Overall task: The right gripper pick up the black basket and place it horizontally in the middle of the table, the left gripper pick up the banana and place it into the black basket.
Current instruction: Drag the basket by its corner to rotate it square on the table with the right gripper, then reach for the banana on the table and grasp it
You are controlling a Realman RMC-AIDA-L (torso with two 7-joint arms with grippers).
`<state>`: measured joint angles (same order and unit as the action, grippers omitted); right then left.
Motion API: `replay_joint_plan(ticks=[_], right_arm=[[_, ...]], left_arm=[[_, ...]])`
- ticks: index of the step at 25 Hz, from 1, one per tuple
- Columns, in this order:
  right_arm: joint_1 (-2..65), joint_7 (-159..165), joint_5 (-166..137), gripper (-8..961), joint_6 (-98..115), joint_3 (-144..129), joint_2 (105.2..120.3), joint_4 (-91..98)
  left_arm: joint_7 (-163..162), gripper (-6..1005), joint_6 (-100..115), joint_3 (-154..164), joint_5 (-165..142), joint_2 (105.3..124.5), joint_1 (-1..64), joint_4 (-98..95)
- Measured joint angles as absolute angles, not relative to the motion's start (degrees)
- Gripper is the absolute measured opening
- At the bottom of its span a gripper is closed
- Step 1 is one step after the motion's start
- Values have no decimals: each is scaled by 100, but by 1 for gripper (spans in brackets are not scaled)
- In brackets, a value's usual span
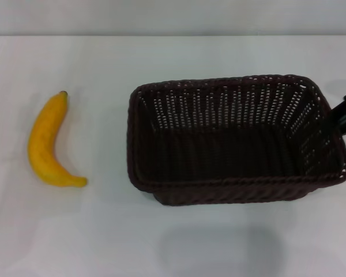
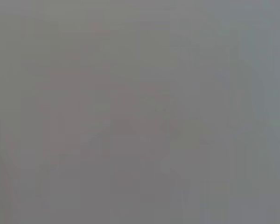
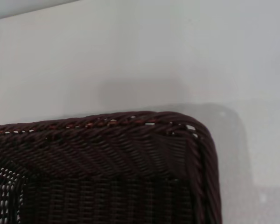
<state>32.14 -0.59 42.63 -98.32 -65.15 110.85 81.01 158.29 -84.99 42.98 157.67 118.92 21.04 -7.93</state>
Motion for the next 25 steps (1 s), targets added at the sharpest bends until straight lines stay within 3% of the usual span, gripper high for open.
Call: replay_joint_plan(ticks=[7,13,16,21,25], right_arm=[[3224,-22,4356,325,-9895,-6414,10709,8345],[2956,-634,4737,326,-9762,-5943,10633,8633],[2800,-1361,4729,326,-9425,-5584,10837,8709],[2534,-3468,4859,326,-8534,-4550,11512,8622],[2231,-5003,6044,326,-7675,-4377,11525,7693]], left_arm=[[15829,850,-8492,4298,15765,11882,2039,-791],[15421,849,-8090,4360,15280,11855,1957,-1199],[14328,849,-7409,4360,14409,11864,1715,-2089],[11605,849,-6195,4359,12300,11885,1365,-3980],[9243,848,-5836,4335,10524,11825,1304,-5243]])
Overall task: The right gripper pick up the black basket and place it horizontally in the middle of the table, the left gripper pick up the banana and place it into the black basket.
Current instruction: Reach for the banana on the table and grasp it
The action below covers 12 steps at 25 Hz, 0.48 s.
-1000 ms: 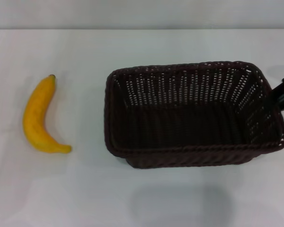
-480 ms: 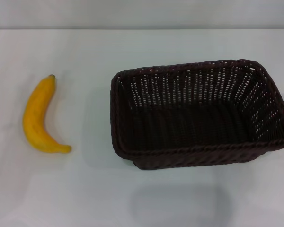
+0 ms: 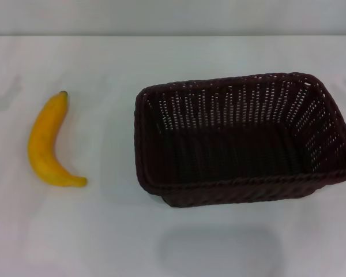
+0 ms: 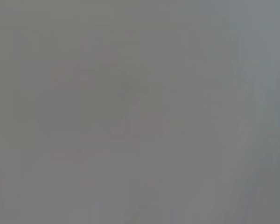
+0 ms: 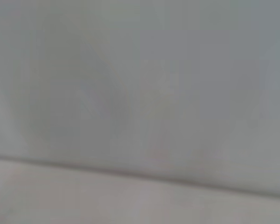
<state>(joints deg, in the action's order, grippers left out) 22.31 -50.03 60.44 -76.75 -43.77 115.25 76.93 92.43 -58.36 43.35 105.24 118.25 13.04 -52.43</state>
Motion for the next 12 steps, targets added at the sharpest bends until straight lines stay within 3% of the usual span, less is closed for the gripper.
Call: replay_joint_plan(ticks=[5,8,12], right_arm=[[2045,-7874,8093,327,-6930,-3766,11494,5585],[2101,-9476,8729,328,-6885,-3312,11491,4521],[2135,-11442,9358,330,-6840,-2987,11517,3472]], left_arm=[[6634,848,-5942,4321,8511,11717,1374,-6557],[5201,771,-6269,4324,7351,11595,1588,-7143],[3606,720,-7104,4310,6080,11251,2064,-7397]])
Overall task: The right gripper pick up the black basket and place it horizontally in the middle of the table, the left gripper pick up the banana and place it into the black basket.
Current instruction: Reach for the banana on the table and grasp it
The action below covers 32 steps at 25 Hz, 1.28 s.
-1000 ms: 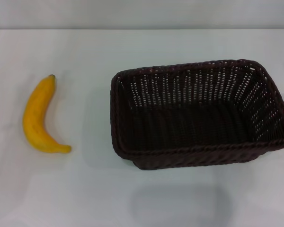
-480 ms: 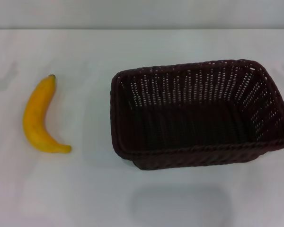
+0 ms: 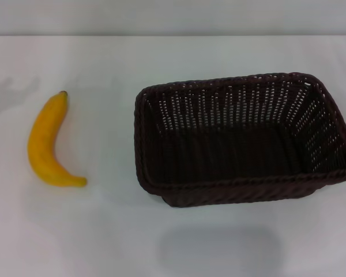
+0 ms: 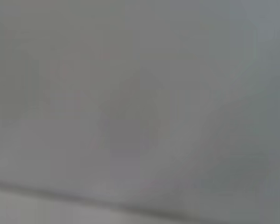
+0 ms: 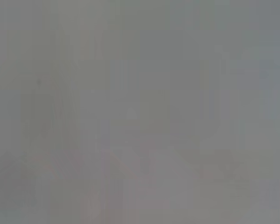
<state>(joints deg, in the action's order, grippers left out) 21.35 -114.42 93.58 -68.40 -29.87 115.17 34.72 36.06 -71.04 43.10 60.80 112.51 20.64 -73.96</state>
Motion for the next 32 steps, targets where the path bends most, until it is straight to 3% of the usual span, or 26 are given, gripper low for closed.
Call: replay_joint_plan(ticks=[4,10,16,21,24,29,32], right_arm=[[2143,-12939,9997,332,-6827,-2979,11518,2751],[2195,-14479,10798,365,-6784,-2972,11528,1992],[2331,-15074,11120,426,-6740,-2967,11547,1805],[2255,-15332,11374,541,-6697,-2956,11548,1769],[2255,-15451,11389,636,-6660,-2956,11546,1714],[2264,-15615,11389,856,-6593,-2979,11546,1705],[2268,-15633,11376,877,-6572,-2987,11546,1703]], left_arm=[[2566,723,-8028,4307,4721,10945,2776,-7373],[1911,731,-9266,4306,3046,10739,3804,-7151],[1631,738,-10041,4298,2484,10580,4223,-6502],[1477,738,-9984,4341,1829,10721,4614,-5823],[1394,739,-9632,4316,1297,10951,4825,-5339],[1355,739,-9303,4316,1274,11101,4837,-5021],[1303,739,-8983,4304,1253,11199,4777,-4829]])
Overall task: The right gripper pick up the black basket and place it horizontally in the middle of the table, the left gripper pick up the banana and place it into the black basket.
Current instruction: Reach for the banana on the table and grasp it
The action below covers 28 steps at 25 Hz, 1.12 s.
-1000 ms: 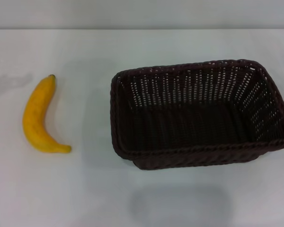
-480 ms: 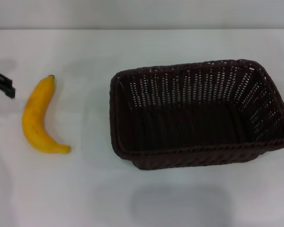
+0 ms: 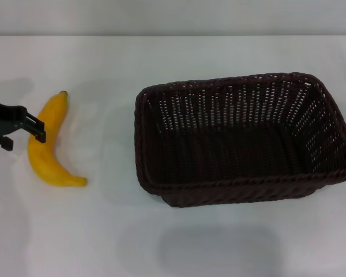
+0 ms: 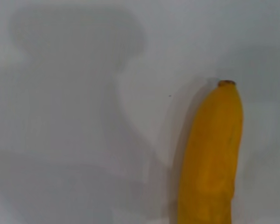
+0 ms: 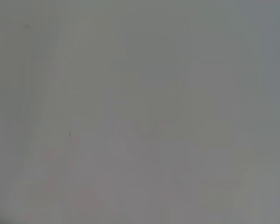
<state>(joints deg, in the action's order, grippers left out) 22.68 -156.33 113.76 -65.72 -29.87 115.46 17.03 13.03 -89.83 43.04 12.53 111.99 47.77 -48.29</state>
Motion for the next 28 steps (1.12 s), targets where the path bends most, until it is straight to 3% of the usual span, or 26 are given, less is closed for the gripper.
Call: replay_joint_plan(ticks=[28], right_arm=[[2321,-15654,11346,877,-6243,-3032,11531,1652]], left_arm=[[1314,702,-8072,4351,1269,11338,4820,-4209]])
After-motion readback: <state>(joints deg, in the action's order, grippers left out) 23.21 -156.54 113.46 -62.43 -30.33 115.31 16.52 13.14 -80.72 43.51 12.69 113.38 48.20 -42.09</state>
